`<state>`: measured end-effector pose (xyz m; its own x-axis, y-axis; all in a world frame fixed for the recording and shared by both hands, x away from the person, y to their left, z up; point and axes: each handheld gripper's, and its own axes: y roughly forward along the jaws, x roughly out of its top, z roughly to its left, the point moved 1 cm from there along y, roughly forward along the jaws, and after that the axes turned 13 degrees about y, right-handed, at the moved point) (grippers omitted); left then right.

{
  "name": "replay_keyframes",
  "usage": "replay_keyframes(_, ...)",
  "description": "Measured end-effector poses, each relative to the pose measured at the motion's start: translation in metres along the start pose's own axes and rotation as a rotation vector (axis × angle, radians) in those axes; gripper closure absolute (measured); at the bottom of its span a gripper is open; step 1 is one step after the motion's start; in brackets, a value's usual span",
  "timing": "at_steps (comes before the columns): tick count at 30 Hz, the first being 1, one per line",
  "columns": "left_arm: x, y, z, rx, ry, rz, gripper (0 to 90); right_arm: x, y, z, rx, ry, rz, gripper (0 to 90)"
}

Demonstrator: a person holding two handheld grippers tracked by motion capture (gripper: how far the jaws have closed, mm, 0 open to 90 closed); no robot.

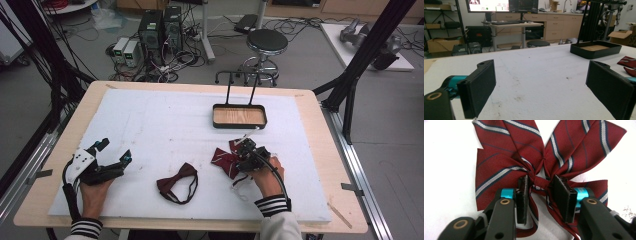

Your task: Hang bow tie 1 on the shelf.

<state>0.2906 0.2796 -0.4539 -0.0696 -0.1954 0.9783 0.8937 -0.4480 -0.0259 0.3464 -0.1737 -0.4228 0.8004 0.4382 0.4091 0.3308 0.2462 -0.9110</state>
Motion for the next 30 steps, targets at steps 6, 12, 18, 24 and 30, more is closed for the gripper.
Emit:
replay_keyframes(6,0.0,0.0,0.0,0.0,0.001,0.001,9.6,0.0,0.0,0.0,-0.003,-0.02,0.002,69.0)
replay_keyframes(12,0.0,0.0,0.0,-0.001,0.0,0.001,9.6,0.0,-0.001,0.001,-0.007,-0.026,0.005,69.6)
replay_keyframes(18,0.0,0.0,0.0,0.001,0.001,0.001,9.6,0.0,-0.002,0.001,-0.007,-0.019,-0.017,70.2)
replay_keyframes(24,0.0,0.0,0.0,-0.001,0.002,0.002,9.6,-0.001,-0.005,0.001,0.012,-0.022,-0.062,70.5)
replay_keyframes(30,0.0,0.0,0.0,0.001,0.002,0.002,9.6,-0.001,-0.01,-0.001,0.026,-0.012,-0.119,71.2)
